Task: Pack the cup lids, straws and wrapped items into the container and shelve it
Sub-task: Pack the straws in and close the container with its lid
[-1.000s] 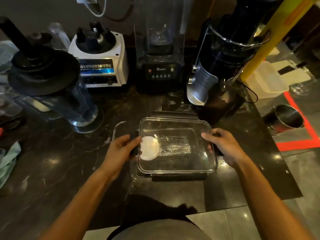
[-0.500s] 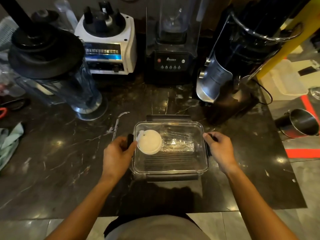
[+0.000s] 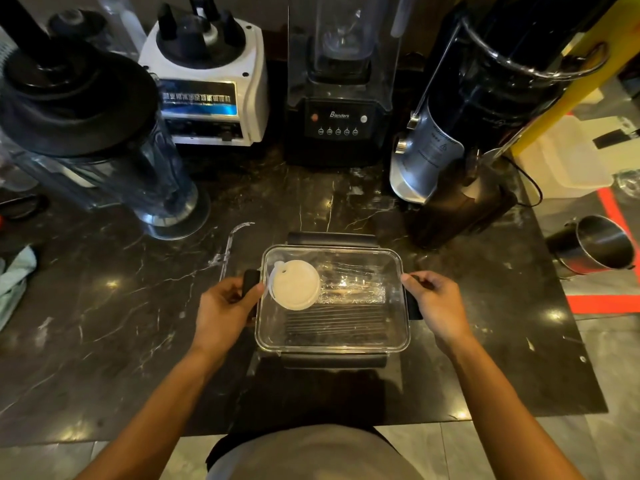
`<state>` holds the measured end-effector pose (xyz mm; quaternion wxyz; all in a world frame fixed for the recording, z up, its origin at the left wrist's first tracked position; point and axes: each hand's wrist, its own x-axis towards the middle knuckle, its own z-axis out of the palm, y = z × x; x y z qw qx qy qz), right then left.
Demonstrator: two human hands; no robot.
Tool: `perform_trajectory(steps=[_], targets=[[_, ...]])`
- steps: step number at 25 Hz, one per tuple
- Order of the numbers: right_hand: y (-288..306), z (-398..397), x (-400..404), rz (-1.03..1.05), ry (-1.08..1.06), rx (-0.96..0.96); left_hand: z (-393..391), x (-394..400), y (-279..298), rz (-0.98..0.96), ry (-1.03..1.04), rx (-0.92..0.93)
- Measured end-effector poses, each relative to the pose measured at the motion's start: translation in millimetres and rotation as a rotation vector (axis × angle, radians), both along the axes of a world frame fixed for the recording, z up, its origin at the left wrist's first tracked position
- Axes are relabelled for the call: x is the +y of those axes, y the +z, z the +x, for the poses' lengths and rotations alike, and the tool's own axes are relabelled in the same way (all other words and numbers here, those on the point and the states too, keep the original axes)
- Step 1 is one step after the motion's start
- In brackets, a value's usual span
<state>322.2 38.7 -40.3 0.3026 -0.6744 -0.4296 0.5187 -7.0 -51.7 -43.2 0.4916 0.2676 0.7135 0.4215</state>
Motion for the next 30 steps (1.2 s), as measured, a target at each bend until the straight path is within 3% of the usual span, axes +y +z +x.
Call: perform_trajectory(steps=[6, 11, 16, 17, 19, 20, 22, 26, 30], targets=[[-10, 2, -5, -0.066, -0.137, 0.041, -9, 1, 1, 0.003, 0.026, -0.071], [-13, -8, -16, 0.240, 0.001, -0.502, -4, -1, 1, 0.044, -0.117, 0.293], [-3, -13, -17, 0.141, 0.015, -0.458, -7, 3, 6, -0.005, -0.152, 0.229], [-1, -13, -17, 0.117, 0.024, -0.443, -8, 4, 7, -0.011, -0.196, 0.261], [7, -16, -23, 0.081, 0.116, -0.423, -7, 11, 11, 0.117, -0.353, 0.570], [10, -20, -31, 0.076, 0.220, -0.481, -1, 19, 12, 0.221, -0.446, 0.746], [13, -29, -53, 0.093, 0.449, -0.631, 18, 42, 16, 0.394, -0.652, 0.929], [10, -25, -89, 0.172, 0.645, -0.647, 60, 88, 14, 0.364, -0.972, 1.018], [-5, -11, -91, 0.193, 0.652, -0.654, 66, 106, -2, 0.233, -1.045, 1.034]])
